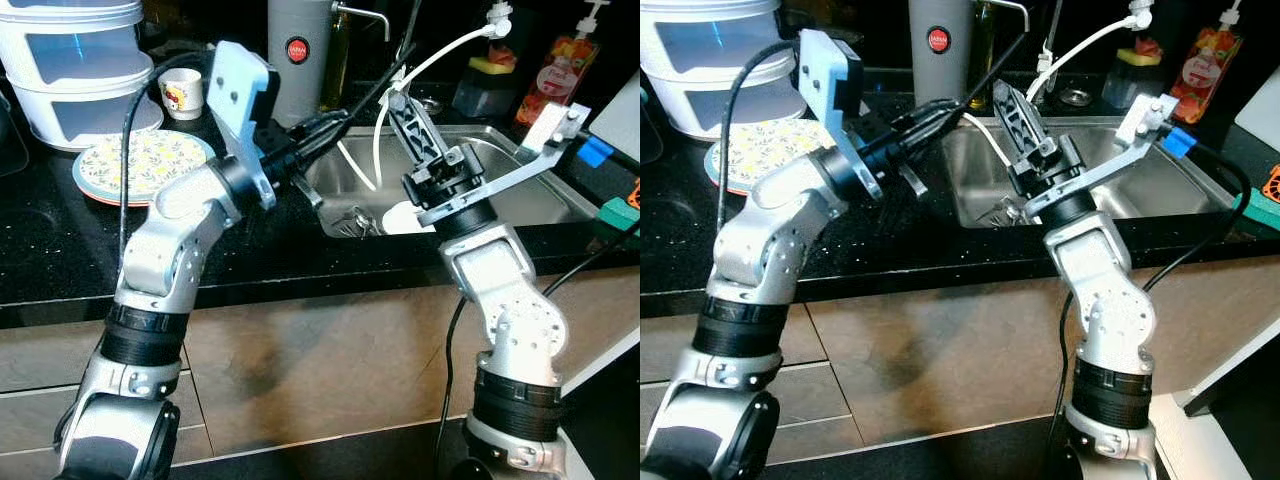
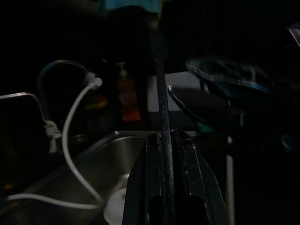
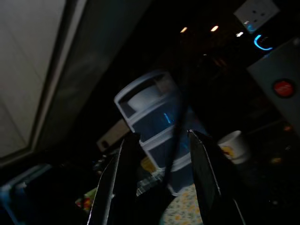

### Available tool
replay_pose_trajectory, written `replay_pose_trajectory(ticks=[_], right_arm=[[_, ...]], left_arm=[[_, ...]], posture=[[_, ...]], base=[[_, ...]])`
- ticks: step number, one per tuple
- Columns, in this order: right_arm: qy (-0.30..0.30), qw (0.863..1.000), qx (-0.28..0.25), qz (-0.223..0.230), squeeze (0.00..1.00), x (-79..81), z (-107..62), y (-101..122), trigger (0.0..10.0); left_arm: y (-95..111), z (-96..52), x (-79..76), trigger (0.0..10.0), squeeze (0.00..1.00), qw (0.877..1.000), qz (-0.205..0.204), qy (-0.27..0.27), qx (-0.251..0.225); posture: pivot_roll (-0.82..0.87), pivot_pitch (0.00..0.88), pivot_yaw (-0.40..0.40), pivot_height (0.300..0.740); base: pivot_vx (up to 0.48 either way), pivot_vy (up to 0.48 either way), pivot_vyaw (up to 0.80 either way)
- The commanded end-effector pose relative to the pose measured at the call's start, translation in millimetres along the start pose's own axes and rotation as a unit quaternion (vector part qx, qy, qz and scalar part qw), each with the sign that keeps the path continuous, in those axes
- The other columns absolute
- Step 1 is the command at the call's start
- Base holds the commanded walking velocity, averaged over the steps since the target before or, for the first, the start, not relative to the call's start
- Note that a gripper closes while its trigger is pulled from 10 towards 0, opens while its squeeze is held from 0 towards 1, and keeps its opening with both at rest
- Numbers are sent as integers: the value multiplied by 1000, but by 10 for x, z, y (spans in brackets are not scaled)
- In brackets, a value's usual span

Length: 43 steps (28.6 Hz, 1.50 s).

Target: Kitchen organization

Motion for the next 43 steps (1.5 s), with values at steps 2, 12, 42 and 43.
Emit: replay_pose_trajectory(ticks=[2,12,42,43], right_arm=[[15,1000,3,1,0,74,3,35,10000],[19,1000,16,12,0,84,-11,17,10000],[-32,999,18,-14,0,-74,-19,5,10000],[-32,999,18,-14,0,-74,-19,5,10000]], left_arm=[[10,36,-92,10000,0,1000,-14,-19,-6],[22,28,-210,10000,0,999,-21,-41,-9],[-610,-162,426,10000,0,955,1,199,219],[-610,-162,426,10000,0,955,1,199,219]], posture=[[44,0,-65,740],[48,0,-69,740],[46,8,-71,740],[46,8,-71,740]], base=[[0,0,0],[0,0,0],[0,0,0],[0,0,0]])
Point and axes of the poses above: a point about 5 cm out from each wrist's last joint towards the gripper, its own z axis pointing out of the wrist towards the gripper, its own y axis along the axis of the wrist's last joint, x = y × z, the point moved 2 cm from there along z, pointing out of the wrist towards the gripper, and after that the axes turned 14 degrees about z, right-handed, at the moved point
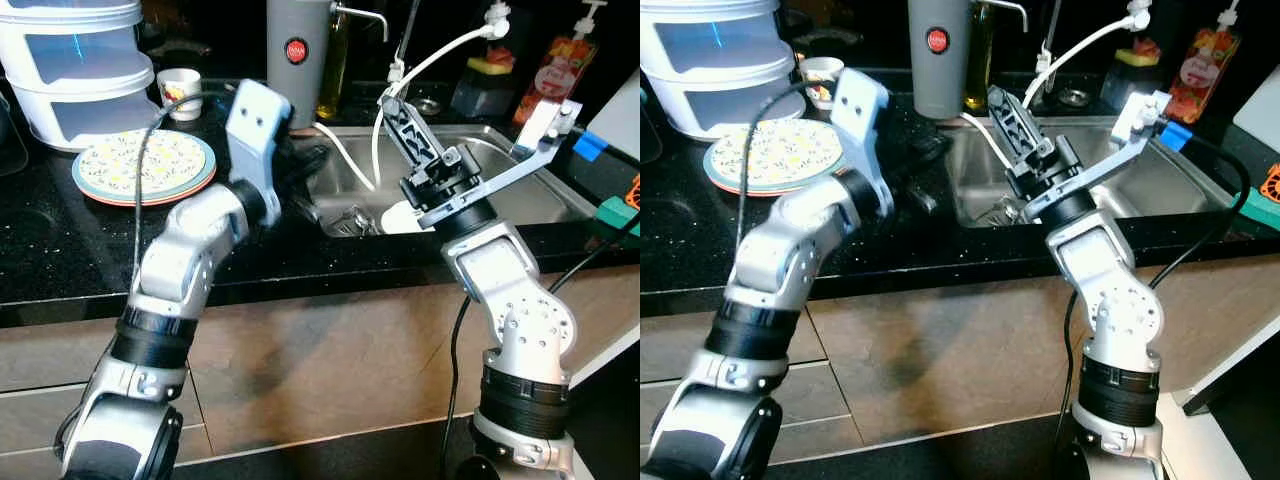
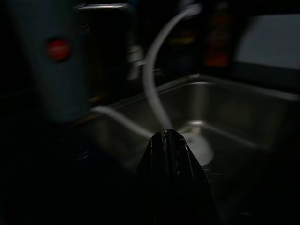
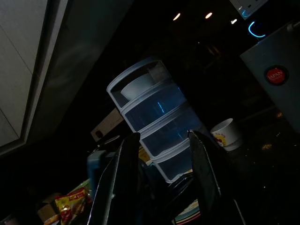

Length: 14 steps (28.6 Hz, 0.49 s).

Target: Kitchen organization

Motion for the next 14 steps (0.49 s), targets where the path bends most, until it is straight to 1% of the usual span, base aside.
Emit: replay_pose_trajectory(ticks=[1,2,3,4,5,6,7,9,10,11,12,13,14], right_arm=[[-4,1000,-7,-6,0,-19,-11,27,10000],[-4,1000,-7,-6,0,-19,-11,27,10000],[-4,1000,-7,-7,0,-15,-12,25,10000],[-4,1000,-6,-8,0,-15,-13,23,10000],[-4,1000,-6,-8,0,-15,-14,21,10000],[-5,1000,-6,-9,0,-18,-18,19,10000],[-5,1000,-6,-9,0,-18,-18,19,10000],[-5,1000,-6,-9,0,-24,-22,16,10000],[-6,1000,-5,-8,0,-26,-24,11,10000],[-6,1000,-5,-8,0,-26,-24,11,10000],[-6,1000,-5,-7,0,-28,-26,3,10000],[-5,1000,-4,-6,0,-30,-24,-2,10000],[-5,1000,-4,-6,0,-30,-24,-2,10000]], left_arm=[[-188,5,152,10000,0,996,17,50,69],[-188,5,152,10000,0,996,17,50,69],[-372,-49,350,10000,0,983,37,109,144],[-465,-106,443,10000,0,974,34,135,180],[-522,-151,495,10000,0,968,26,151,201],[-598,-216,531,10000,0,959,9,170,229],[-598,-216,531,10000,0,959,9,170,229],[-644,-273,523,10000,0,952,4,184,245],[-682,-314,503,10000,0,946,-2,196,258],[-682,-314,503,10000,0,946,-2,196,258],[-730,-364,465,10000,1000,940,-8,208,271],[-745,-375,428,10000,1000,939,-7,207,275],[-745,-375,428,10000,1000,939,-7,207,275]], posture=[[46,8,-71,740],[46,8,-71,740],[54,14,-67,740],[54,14,-67,740],[54,14,-67,740],[54,14,-67,740],[54,14,-67,740],[54,14,-67,740],[69,20,-63,740],[69,20,-63,740],[69,20,-63,740],[75,21,-66,740],[75,21,-66,740]], base=[[0,0,0],[0,0,0],[0,0,0],[0,0,0],[0,0,0],[0,0,0],[0,0,0],[0,0,0],[0,0,0],[0,0,0],[0,0,0],[0,0,0],[0,0,0]])
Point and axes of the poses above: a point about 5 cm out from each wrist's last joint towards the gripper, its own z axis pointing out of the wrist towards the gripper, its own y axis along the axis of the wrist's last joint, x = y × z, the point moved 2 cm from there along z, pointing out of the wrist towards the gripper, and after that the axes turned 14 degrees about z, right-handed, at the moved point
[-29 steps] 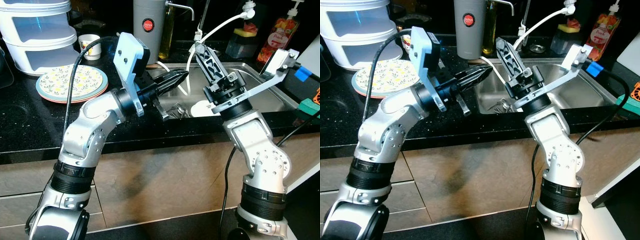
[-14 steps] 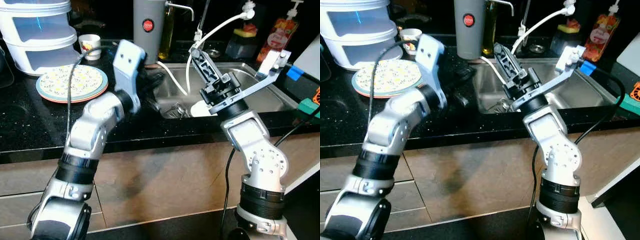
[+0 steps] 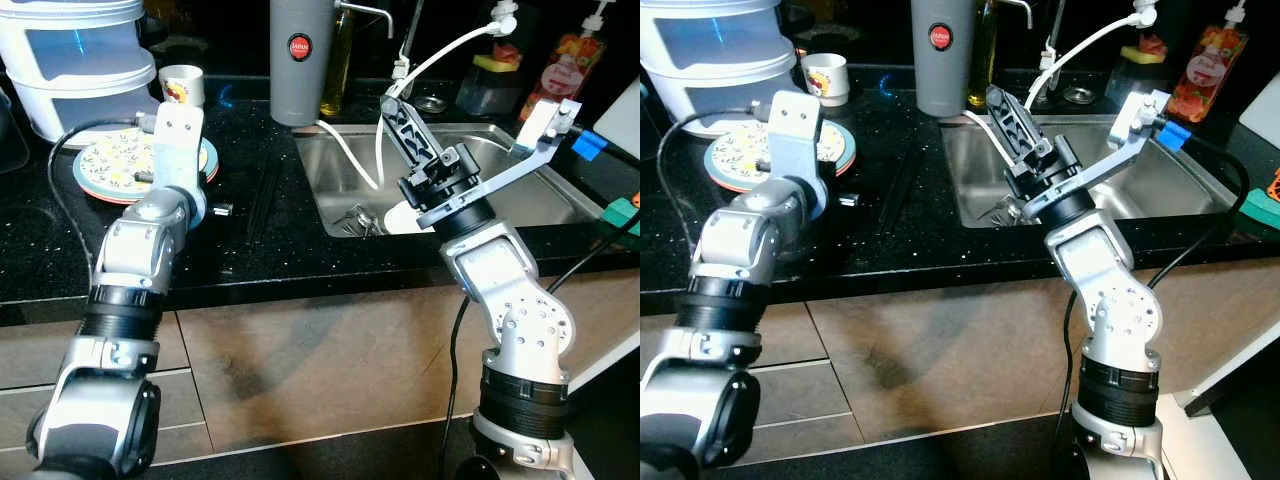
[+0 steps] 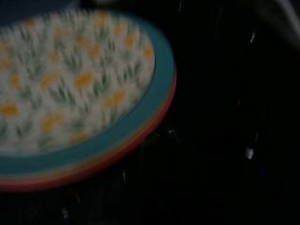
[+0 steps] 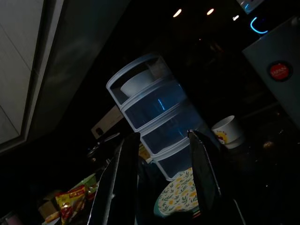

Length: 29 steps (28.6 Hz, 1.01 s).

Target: Kitchen organization

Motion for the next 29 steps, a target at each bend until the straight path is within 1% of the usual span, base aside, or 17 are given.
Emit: replay_pose_trajectory(ticks=[1,4,5,7,8,11,13,15,16,17,18,19,20,21,24,28,29], right_arm=[[-5,1000,-3,-2,0,-29,-23,2,10000],[-4,1000,-1,-1,0,-31,-14,-7,10000],[-2,1000,0,-1,0,-30,-8,-9,10000],[-1,1000,0,-2,0,-28,-7,-8,10000],[-1,1000,-1,-2,0,-26,-5,-5,10000],[-1,1000,-1,-2,0,-27,-4,-6,10000],[-1,1000,-1,-1,0,-28,-5,-6,10000],[-1,1000,-2,-1,0,-29,-7,-13,10000],[0,1000,-2,-1,0,-28,-8,-14,10000],[0,1000,-2,-2,0,-27,-8,-15,10000],[1,1000,-2,-2,0,-26,-8,-14,10000],[1,1000,-3,-2,0,-25,-7,-11,10000],[1,1000,-3,-2,0,-25,-7,-11,10000],[1,1000,-3,-2,0,-24,-7,-11,10000],[1,1000,-3,-1,0,-25,-6,-13,10000],[2,1000,0,0,0,-26,1,-23,10000],[2,1000,0,0,0,-26,1,-23,10000]], left_arm=[[-30,-27,-68,10000,1000,1000,6,-2,8],[-60,-18,-104,10000,1000,1000,3,9,25],[-85,-11,-117,10000,0,999,6,21,39],[-98,-12,-121,10000,0,999,7,26,47],[-159,-5,-102,10000,0,997,0,42,66],[-205,-5,-107,10000,0,996,-8,43,79],[-248,-4,-119,10000,0,995,-15,40,90],[-400,9,-204,10000,0,991,-45,14,126],[-479,10,-247,8118,0,988,-61,0,143],[-546,8,-278,2745,0,985,-73,-9,158],[-598,5,-305,2745,0,982,-82,-17,169],[-645,0,-320,0,0,981,-80,-19,177],[-645,0,-320,0,0,981,-80,-19,177],[-695,-8,-326,0,0,980,-69,-16,186],[-707,-11,-322,0,0,980,-63,-13,188],[-647,2,-291,0,0,985,-26,8,171],[-647,2,-291,0,0,985,-26,8,171]], posture=[[75,21,-66,740],[78,19,-68,740],[78,19,-68,740],[78,19,-68,740],[79,16,-64,740],[79,16,-63,740],[79,16,-63,740],[79,11,-59,740],[79,11,-59,740],[80,10,-56,740],[80,10,-56,740],[80,10,-56,740],[80,10,-56,740],[81,9,-57,740],[81,9,-57,740],[81,5,-60,740],[81,5,-60,740]], base=[[0,0,0],[0,0,0],[0,0,0],[0,0,0],[0,0,0],[0,0,0],[0,0,0],[0,0,0],[0,0,0],[0,0,0],[0,0,0],[0,0,0],[0,0,0],[0,0,0],[0,0,0],[0,0,0],[0,0,0]])
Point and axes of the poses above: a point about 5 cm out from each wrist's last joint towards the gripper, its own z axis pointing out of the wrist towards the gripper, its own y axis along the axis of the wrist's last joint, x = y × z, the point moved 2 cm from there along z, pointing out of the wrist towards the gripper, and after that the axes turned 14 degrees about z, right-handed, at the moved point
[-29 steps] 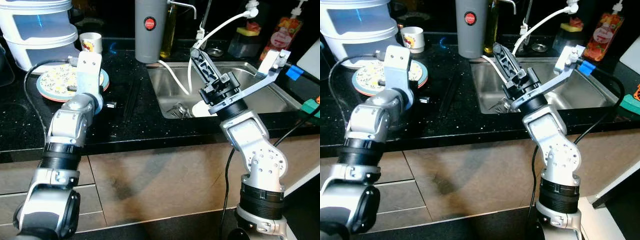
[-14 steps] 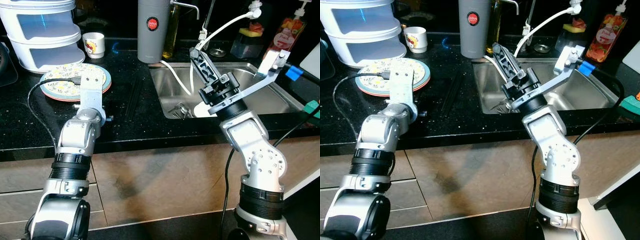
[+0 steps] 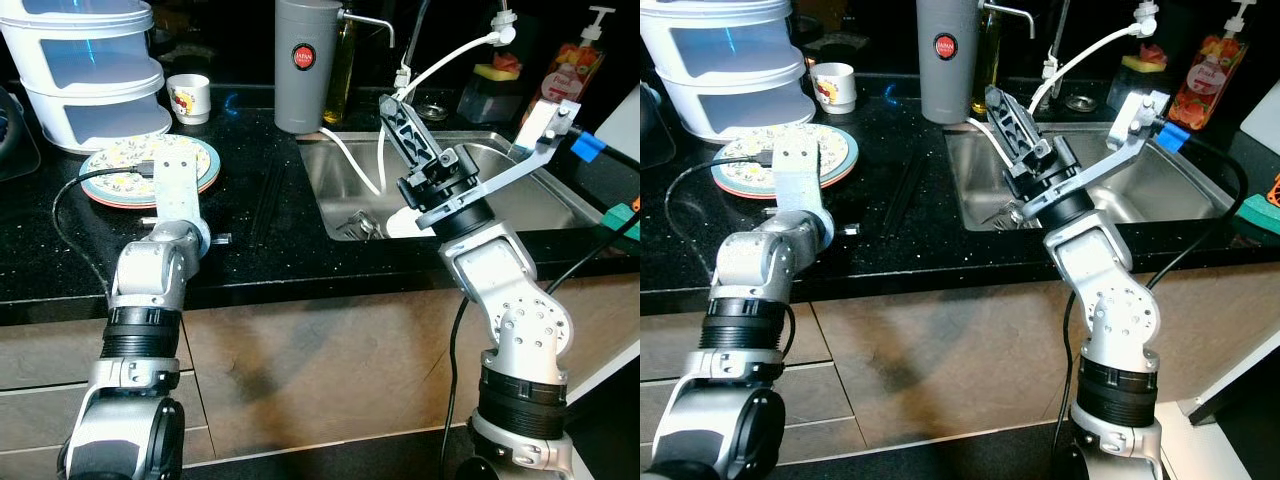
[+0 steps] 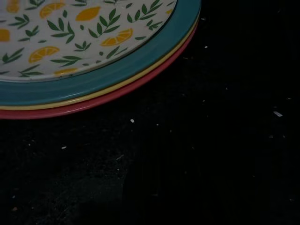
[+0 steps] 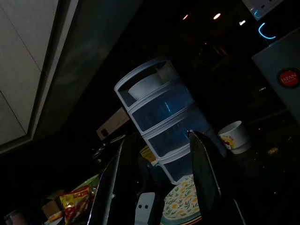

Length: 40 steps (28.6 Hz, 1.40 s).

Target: Kitchen organization

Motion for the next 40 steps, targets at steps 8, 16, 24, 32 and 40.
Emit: replay_pose_trajectory(ticks=[8,16,24,32,40], right_arm=[[-2,1000,1,1,0,-26,0,-8,10000],[-3,1000,-1,-1,0,-14,-5,6,10000],[9,1000,4,10,0,23,-2,-2,10000],[30,999,21,27,0,90,-21,-80,10000],[52,997,21,50,0,136,-42,-67,10000]], left_arm=[[316,-99,-233,10000,0,990,31,-69,-117],[681,-258,-65,10000,0,968,73,-69,-232],[987,-665,-197,10000,0,906,108,-139,-384],[1071,-1257,-394,10000,0,808,85,-308,-494],[1034,-1510,-443,10000,0,754,81,-383,-528]], posture=[[78,2,-65,740],[71,12,-65,740],[65,16,-71,740],[60,19,-73,740],[61,19,-73,740]], base=[[0,0,0],[0,0,0],[0,0,0],[0,0,0],[0,0,0]])
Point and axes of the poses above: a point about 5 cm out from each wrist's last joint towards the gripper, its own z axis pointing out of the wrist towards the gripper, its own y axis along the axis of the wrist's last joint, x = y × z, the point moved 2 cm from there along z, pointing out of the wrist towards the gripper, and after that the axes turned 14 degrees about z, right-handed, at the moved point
